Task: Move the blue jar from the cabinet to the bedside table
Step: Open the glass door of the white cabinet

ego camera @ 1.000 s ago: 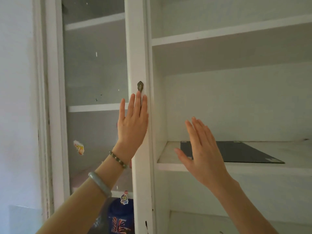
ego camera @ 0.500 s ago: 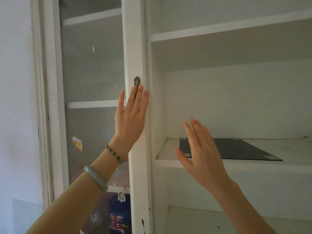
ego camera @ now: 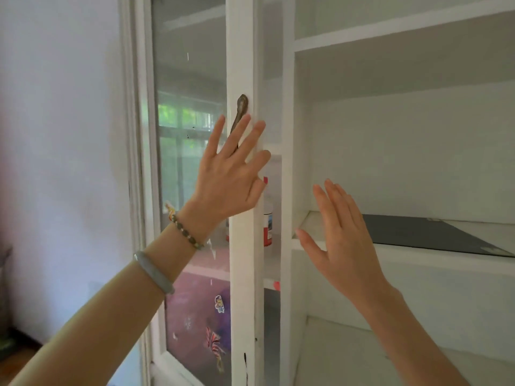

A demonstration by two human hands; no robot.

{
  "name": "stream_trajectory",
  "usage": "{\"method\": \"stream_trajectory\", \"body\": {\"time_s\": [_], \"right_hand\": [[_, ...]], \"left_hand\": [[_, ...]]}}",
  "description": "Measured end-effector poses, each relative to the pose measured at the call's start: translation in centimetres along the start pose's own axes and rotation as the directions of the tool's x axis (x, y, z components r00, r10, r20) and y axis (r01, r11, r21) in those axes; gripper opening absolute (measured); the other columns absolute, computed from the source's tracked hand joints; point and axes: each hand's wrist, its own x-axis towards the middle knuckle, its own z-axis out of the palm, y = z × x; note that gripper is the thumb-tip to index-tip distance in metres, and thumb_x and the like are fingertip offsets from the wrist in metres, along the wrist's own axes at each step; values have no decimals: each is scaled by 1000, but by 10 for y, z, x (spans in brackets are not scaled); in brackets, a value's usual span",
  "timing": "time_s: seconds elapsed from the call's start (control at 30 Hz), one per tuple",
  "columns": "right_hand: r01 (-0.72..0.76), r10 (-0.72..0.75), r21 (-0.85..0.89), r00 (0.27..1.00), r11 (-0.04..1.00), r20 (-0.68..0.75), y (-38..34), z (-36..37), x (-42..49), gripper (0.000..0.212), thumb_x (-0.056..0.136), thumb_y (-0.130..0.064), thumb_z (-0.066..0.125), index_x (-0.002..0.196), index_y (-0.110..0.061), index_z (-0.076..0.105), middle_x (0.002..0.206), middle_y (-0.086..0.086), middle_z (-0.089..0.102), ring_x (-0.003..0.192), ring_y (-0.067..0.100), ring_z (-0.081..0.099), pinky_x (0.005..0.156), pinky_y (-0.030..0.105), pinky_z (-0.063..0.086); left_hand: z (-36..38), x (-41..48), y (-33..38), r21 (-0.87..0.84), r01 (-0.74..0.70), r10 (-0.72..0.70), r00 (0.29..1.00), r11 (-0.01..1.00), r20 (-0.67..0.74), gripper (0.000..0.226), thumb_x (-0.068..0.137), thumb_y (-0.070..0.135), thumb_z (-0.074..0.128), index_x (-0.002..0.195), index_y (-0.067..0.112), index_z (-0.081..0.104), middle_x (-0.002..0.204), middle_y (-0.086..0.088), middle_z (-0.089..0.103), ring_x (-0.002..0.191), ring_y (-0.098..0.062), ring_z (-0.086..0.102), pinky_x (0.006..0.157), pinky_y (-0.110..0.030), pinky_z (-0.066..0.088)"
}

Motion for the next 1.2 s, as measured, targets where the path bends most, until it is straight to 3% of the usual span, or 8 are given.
{"method": "stream_trajectory", "body": {"time_s": [0.13,0.2,0.5,0.63,0.77,1.0,1.2], "right_hand": [[16,-16,52,1000,998,2,-18,-1,-2,63,90,-46,37,141,-10,25,146,17,30,136,27,20,108,48,25],[28,-29,75,1000,997,5,-26,1,-2,64,90,-47,36,141,-10,24,146,17,30,136,27,21,108,48,24],[99,-106,243,994,965,17,-73,18,7,67,90,-44,41,143,-9,21,149,14,25,139,22,13,113,29,6],[134,-140,323,990,937,-5,-99,30,9,66,88,-40,47,141,-9,21,147,19,27,136,26,18,110,38,16],[173,-182,402,983,899,-17,-129,42,16,66,89,-39,48,141,-9,20,148,19,25,136,27,18,110,39,15],[228,-232,535,971,813,-61,-188,69,30,65,89,-45,38,141,-9,22,147,20,27,135,26,16,108,40,14],[274,-273,573,958,773,-90,-230,90,35,66,89,-46,38,141,-8,25,146,20,28,135,26,17,109,41,14]], "left_hand": [[-21,-8,-12,75,14,-15,1000,997,10,40,92,46,47,98,13,69,142,-16,48,136,-35,37,112,-60,17],[-34,-14,-21,113,1,-3,1000,994,15,40,91,48,50,99,13,69,141,-17,48,135,-37,38,110,-62,20],[-115,-55,-73,198,66,-81,994,978,68,34,90,28,50,114,10,66,145,-19,41,137,-35,35,111,-62,18],[-144,-82,-103,275,103,-132,987,956,90,40,94,22,45,131,8,52,149,-22,35,140,-35,30,112,-62,15],[-168,-111,-136,368,122,-183,973,922,137,46,98,17,39,143,6,37,150,-24,32,141,-35,27,113,-61,15],[-196,-150,-180,502,186,-335,915,845,225,47,102,20,26,144,3,37,150,-21,33,140,-33,30,115,-53,19],[-201,-174,-213,601,158,-412,856,783,311,48,100,19,29,146,3,33,151,-20,31,141,-32,29,116,-50,18]]}}
